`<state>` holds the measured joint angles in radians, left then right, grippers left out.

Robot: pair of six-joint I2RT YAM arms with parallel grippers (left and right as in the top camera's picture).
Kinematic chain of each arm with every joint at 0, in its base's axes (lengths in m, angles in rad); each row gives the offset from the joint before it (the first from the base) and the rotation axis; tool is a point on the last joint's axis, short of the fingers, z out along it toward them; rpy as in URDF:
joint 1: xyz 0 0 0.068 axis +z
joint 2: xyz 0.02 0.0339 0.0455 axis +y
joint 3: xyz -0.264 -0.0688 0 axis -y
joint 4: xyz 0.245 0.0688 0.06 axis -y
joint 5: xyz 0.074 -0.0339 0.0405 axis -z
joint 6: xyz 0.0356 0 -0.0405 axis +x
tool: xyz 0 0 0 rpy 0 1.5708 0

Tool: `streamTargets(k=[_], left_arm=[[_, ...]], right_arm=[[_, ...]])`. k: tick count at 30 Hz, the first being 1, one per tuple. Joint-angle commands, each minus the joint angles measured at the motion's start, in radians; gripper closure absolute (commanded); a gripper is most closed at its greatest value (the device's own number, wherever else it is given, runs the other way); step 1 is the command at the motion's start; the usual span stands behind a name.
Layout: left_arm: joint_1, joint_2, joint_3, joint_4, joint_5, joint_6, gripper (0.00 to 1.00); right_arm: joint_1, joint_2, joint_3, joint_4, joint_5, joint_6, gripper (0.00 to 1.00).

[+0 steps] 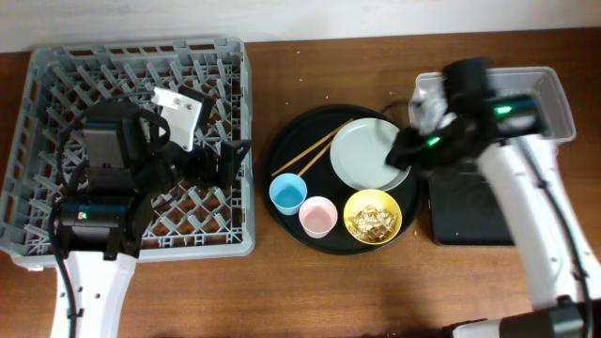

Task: Sort waste into correct bins and load items into the dishwasher rack
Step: 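Carry the gold wrapper right and drop it into the clear bin, then grasp the rim of the yellow bowl with the right gripper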

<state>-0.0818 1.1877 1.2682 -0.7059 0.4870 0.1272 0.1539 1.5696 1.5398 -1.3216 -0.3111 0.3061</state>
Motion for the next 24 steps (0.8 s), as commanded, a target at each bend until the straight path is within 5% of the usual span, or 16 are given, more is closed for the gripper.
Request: streamTargets(k=[1, 5, 11, 19, 21, 24], left_arm=[[0.002, -0.002, 0.017, 0.004, 0.014, -0.006, 0.01], [0.002, 0.003, 0.017, -0.014, 0.014, -0.006, 0.01], [0.002, 0.003, 0.016, -0.014, 0.014, -0.006, 0.01], [0.002, 0.003, 0.016, -0.014, 0.014, -0.006, 0.01], [0.002, 0.003, 0.016, -0.014, 0.014, -0.006, 0.01], [0.002, 0.003, 0.016, -0.014, 0.014, -0.006, 0.01]], right_arm=[[0.178, 0.027, -0.141, 0.077, 0.066, -0.006, 0.55], [0.254, 0.027, -0.349, 0.353, 0.151, 0.188, 0.59], [0.256, 0.105, -0.509, 0.601, 0.123, 0.279, 0.59], [0.167, 0.176, -0.502, 0.575, 0.133, 0.279, 0.76], [0.127, 0.176, -0.502, 0.570, 0.132, 0.278, 0.94], [0.141, 0.176, -0.502, 0.569, 0.130, 0.279, 0.96]])
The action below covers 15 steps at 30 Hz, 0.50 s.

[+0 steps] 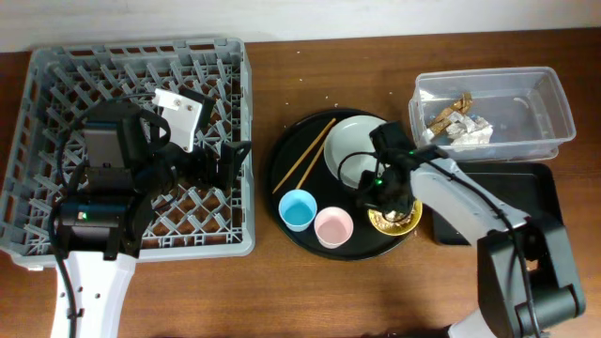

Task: Sort waste into correct bins and load items into the dishwasher rack
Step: 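Grasp the rim of the yellow bowl with the right gripper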

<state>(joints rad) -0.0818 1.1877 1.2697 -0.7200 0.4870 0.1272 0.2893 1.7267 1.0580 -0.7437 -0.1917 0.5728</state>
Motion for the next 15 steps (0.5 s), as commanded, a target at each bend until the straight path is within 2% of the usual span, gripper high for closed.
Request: streamTargets(k=[1, 9, 12, 15], left_arm=[[0.002, 0.003, 0.015, 0.000, 0.014, -0.006, 0.01], [0.002, 0.003, 0.015, 0.000, 0.014, -0.006, 0.01], [0.002, 0.003, 0.015, 0.000, 0.014, -0.006, 0.01], [0.002, 0.003, 0.015, 0.000, 0.014, -0.006, 0.01]], right_arm=[[0.016, 0.019, -0.020, -0.012, 0.008, 0.012, 0.96], [0.036, 0.017, -0.016, -0.034, 0.069, 0.003, 0.96], [0.038, -0.018, 0.068, -0.145, 0.045, -0.139, 0.96], [0.035, -0.072, 0.177, -0.249, 0.016, -0.187, 0.96]])
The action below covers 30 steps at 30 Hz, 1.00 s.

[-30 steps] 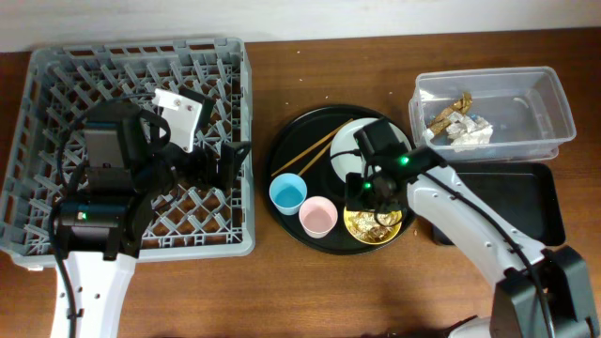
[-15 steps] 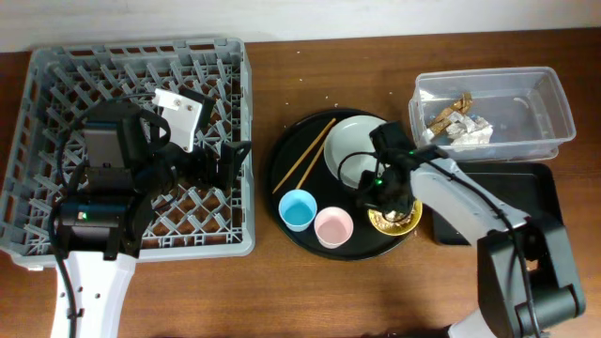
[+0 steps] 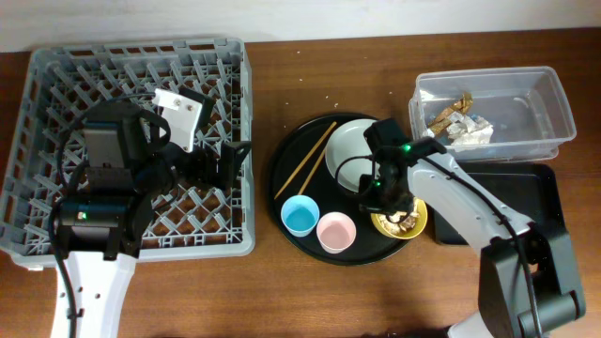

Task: Sort waste into correct bins and load items into the dishwasher rack
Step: 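Grasp the rim of the yellow bowl with the right gripper, then tip the yellow bowl over the black tray to empty the scraps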

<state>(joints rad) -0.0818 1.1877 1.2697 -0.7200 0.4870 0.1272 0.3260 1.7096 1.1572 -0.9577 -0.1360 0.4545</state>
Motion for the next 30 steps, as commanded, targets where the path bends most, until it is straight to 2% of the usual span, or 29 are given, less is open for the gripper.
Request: streamTargets(k=[1, 5, 12, 14, 15, 20, 25, 30], left_arm=[[0.002, 0.003, 0.015, 0.000, 0.014, -0.006, 0.01], [0.002, 0.003, 0.015, 0.000, 0.014, -0.006, 0.01], [0.002, 0.003, 0.015, 0.000, 0.014, -0.006, 0.01], [0.002, 0.003, 0.015, 0.000, 0.014, -0.006, 0.01], [0.002, 0.003, 0.015, 0.000, 0.014, -0.006, 0.01], [0.002, 0.003, 0.015, 0.000, 0.014, -0.006, 0.01], [0.002, 0.003, 0.015, 0.000, 0.014, -0.006, 0.01], [0.002, 0.003, 0.015, 0.000, 0.014, -0.006, 0.01]], right_arm=[[-0.002, -0.073, 0.105, -0.057, -0.064, -0.097, 0.96], [-0.097, -0.161, 0.157, -0.117, -0.130, -0.111, 0.96], [-0.600, -0.160, 0.089, -0.114, -0.443, -0.398, 0.96], [-0.723, -0.160, 0.000, 0.005, -0.627, -0.399, 0.96], [-0.808, -0.160, -0.086, 0.135, -0.782, -0.434, 0.96], [-0.993, -0.160, -0.295, 0.441, -1.190, -0.499, 0.96], [-1.021, -0.160, -0.301, 0.439, -1.331, -0.581, 0.96], [-1.029, -0.161, -0.301, 0.441, -1.320, -0.595, 0.96]])
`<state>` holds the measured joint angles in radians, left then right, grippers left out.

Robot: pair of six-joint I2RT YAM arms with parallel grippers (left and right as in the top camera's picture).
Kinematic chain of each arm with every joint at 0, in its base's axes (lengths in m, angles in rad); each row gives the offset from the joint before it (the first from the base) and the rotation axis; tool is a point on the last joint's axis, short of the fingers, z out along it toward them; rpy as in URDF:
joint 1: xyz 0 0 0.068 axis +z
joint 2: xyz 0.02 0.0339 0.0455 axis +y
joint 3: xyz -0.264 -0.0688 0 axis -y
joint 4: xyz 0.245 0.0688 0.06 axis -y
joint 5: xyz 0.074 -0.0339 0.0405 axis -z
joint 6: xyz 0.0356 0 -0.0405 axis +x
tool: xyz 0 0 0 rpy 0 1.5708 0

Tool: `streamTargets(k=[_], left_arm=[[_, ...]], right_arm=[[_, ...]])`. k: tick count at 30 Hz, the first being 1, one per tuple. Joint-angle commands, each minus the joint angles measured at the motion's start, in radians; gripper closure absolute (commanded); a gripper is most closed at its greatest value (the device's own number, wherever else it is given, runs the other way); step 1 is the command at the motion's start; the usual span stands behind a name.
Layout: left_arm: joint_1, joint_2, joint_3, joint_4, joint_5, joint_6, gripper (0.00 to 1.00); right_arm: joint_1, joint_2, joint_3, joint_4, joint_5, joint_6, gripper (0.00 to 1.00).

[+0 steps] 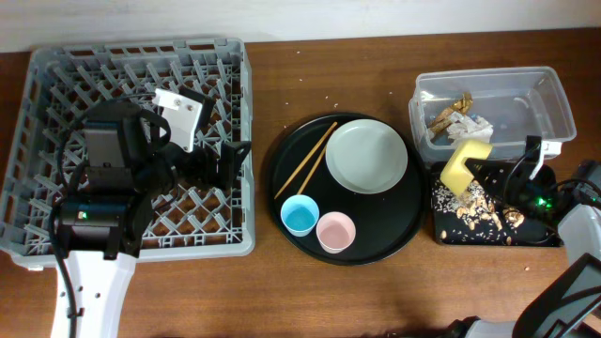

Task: Sort waste into correct bins and load items into the dishwasher rack
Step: 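Tip the yellow bowl over the black tray to empty the scraps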

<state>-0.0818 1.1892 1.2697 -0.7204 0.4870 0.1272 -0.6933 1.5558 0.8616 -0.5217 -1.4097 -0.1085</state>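
A yellow bowl (pixel 457 167) hangs tipped on its side over the black bin (pixel 543 237), with my right gripper (pixel 481 175) shut on its rim. Brown food scraps (pixel 474 202) lie scattered in that bin. On the round black tray (pixel 413 225) are a pale green plate (pixel 366 157), wooden chopsticks (pixel 305 158), a blue cup (pixel 299 216) and a pink cup (pixel 335 232). My left gripper (pixel 228 165) hovers open over the right side of the grey dishwasher rack (pixel 56 66), holding nothing.
A clear plastic bin (pixel 526 94) with crumpled wrappers (pixel 455 122) stands at the back right, just behind the black bin. A white piece (pixel 178 108) lies in the rack. Crumbs dot the brown table between rack and bins.
My right gripper was at the yellow bowl on the round tray. Now it holds that bowl tipped over the black bin, and scraps lie in the bin. The left arm has not moved.
First my right gripper was over the plate's right edge, with the full yellow bowl on the tray. Then it was down at the bowl, and the bowl sat nearer the tray's right edge. Now the bowl is tipped over the black bin, its scraps inside.
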Motion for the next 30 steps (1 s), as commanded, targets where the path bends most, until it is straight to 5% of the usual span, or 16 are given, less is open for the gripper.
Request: streamTargets(k=[1, 9, 11, 14, 16, 19, 22, 24, 26, 28, 30], left_arm=[[0.002, 0.002, 0.015, 0.000, 0.014, -0.006, 0.01], [0.002, 0.002, 0.015, 0.000, 0.014, -0.006, 0.01], [0.002, 0.002, 0.015, 0.000, 0.014, -0.006, 0.01], [0.002, 0.002, 0.015, 0.000, 0.014, -0.006, 0.01], [0.002, 0.002, 0.015, 0.000, 0.014, -0.006, 0.01], [0.002, 0.002, 0.015, 0.000, 0.014, -0.006, 0.01], [0.002, 0.002, 0.015, 0.000, 0.014, -0.006, 0.01], [0.002, 0.002, 0.015, 0.000, 0.014, -0.006, 0.01], [0.002, 0.002, 0.015, 0.000, 0.014, -0.006, 0.01], [0.002, 0.002, 0.015, 0.000, 0.014, -0.006, 0.01], [0.002, 0.002, 0.015, 0.000, 0.014, -0.006, 0.01]], right_arm=[[-0.009, -0.007, -0.005, 0.003, -0.044, -0.045, 0.96], [-0.009, -0.007, -0.005, -0.018, 0.009, -0.099, 0.96], [-0.010, -0.007, -0.005, 0.023, 0.173, -0.036, 0.96], [-0.009, -0.007, -0.005, 0.026, 0.034, -0.072, 0.96], [-0.021, -0.011, -0.005, 0.024, -0.142, -0.032, 0.96], [-0.021, -0.015, -0.002, 0.069, 0.112, 0.108, 0.96], [-0.021, -0.016, -0.002, 0.094, 0.094, 0.094, 0.96], [-0.015, -0.016, -0.002, 0.094, -0.107, 0.089, 0.96], [-0.014, -0.016, 0.001, 0.103, 0.137, 0.166, 0.96], [-0.010, -0.018, 0.001, 0.093, -0.061, 0.109, 0.96], [-0.008, -0.017, 0.002, 0.123, 0.057, 0.244, 0.96]])
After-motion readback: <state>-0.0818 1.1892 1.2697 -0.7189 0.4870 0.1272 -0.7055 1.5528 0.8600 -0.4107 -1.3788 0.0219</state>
